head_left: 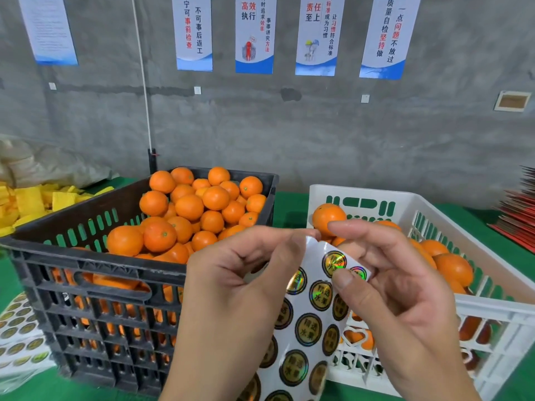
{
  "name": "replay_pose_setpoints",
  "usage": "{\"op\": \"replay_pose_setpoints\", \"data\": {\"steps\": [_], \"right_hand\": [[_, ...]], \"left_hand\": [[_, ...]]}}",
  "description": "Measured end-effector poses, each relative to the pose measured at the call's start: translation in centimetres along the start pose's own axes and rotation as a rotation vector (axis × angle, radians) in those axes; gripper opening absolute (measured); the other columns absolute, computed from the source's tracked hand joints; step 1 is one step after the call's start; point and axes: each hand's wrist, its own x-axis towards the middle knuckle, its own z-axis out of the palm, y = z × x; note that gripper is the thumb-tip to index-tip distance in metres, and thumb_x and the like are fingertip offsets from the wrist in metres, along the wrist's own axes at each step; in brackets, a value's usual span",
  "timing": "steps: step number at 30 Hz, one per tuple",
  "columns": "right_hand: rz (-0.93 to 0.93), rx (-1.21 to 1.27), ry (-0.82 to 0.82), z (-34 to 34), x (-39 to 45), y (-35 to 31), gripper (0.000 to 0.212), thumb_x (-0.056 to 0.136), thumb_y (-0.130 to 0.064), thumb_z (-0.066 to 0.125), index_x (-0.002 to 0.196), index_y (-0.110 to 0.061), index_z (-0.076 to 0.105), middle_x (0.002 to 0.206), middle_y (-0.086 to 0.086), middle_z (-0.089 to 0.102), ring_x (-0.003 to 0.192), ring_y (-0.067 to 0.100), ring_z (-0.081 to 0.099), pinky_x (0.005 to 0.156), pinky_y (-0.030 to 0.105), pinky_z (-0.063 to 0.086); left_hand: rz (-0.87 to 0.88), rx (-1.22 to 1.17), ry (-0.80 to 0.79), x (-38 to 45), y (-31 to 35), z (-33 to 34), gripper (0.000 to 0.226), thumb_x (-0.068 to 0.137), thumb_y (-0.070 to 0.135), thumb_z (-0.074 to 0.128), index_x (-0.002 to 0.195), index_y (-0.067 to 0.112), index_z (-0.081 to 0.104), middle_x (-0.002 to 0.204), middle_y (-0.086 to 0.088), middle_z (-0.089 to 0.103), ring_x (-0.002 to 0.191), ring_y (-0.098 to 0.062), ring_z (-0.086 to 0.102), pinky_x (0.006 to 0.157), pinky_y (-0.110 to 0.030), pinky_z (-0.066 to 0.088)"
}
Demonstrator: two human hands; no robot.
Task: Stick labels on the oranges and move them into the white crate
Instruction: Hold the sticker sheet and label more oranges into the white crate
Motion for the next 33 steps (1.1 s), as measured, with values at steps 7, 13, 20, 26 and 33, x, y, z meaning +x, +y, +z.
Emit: {"op": "replay_pose_setpoints", "data": {"steps": [7, 13, 20, 26, 33], "right_hand": [[-0.028, 0.235, -0.030, 2.0, 0.3, -0.2, 0.032, 0.089, -0.004, 0.059, 0.117, -0.017, 0.070, 0.115, 0.004, 0.075, 0.097, 0.014, 0.074, 0.077, 0.022, 0.058], [-0.020, 0.048, 0.100, 4.1, 0.5, -1.2, 0.031, 0.087, -0.002, 0.064, 0.109, -0.022, 0.073, 0.104, -0.007, 0.075, 0.078, -0.005, 0.067, 0.065, 0.009, 0.053], [0.147, -0.210, -0.043, 7.9, 7.0, 3.5, 0.037, 0.100, 0.000, 0.058, 0.121, -0.029, 0.063, 0.110, -0.013, 0.068, 0.086, 0.010, 0.071, 0.077, 0.027, 0.061], [0.380, -0.518, -0.536, 13.8, 13.4, 7.8, 0.044, 0.104, -0.022, 0.056, 0.148, -0.018, 0.048, 0.144, 0.004, 0.055, 0.120, 0.023, 0.060, 0.107, 0.040, 0.047], [0.604, -0.803, -0.889, 17.9, 17.2, 9.5, 0.044, 0.111, -0.036, 0.038, 0.152, -0.018, 0.037, 0.149, 0.005, 0.042, 0.140, 0.024, 0.038, 0.102, 0.031, 0.034]], "left_hand": [[0.120, 0.156, -0.117, 0.8, -0.4, -1.1, 0.031, 0.110, 0.041, 0.040, 0.097, 0.015, 0.051, 0.078, -0.002, 0.064, 0.066, -0.025, 0.055, 0.060, -0.041, 0.052], [0.180, 0.146, -0.001, 1.5, 0.6, -3.2, 0.032, 0.109, 0.040, 0.042, 0.092, 0.015, 0.050, 0.075, -0.009, 0.039, 0.064, -0.022, 0.039, 0.055, -0.025, 0.038], [0.166, 0.295, 0.525, 3.1, -0.5, -7.2, 0.030, 0.104, 0.031, 0.059, 0.076, 0.021, 0.054, 0.062, 0.010, 0.049, 0.057, -0.002, 0.044, 0.052, -0.013, 0.035], [0.111, 0.392, 0.732, 4.2, -2.8, -10.2, 0.023, 0.101, 0.037, 0.065, 0.079, 0.028, 0.061, 0.083, 0.012, 0.066, 0.083, -0.004, 0.060, 0.071, -0.015, 0.042], [0.102, 0.575, 0.818, 4.9, -4.5, -11.2, 0.020, 0.099, 0.034, 0.063, 0.082, 0.026, 0.057, 0.087, 0.012, 0.058, 0.090, 0.004, 0.055, 0.076, -0.003, 0.036]]}}
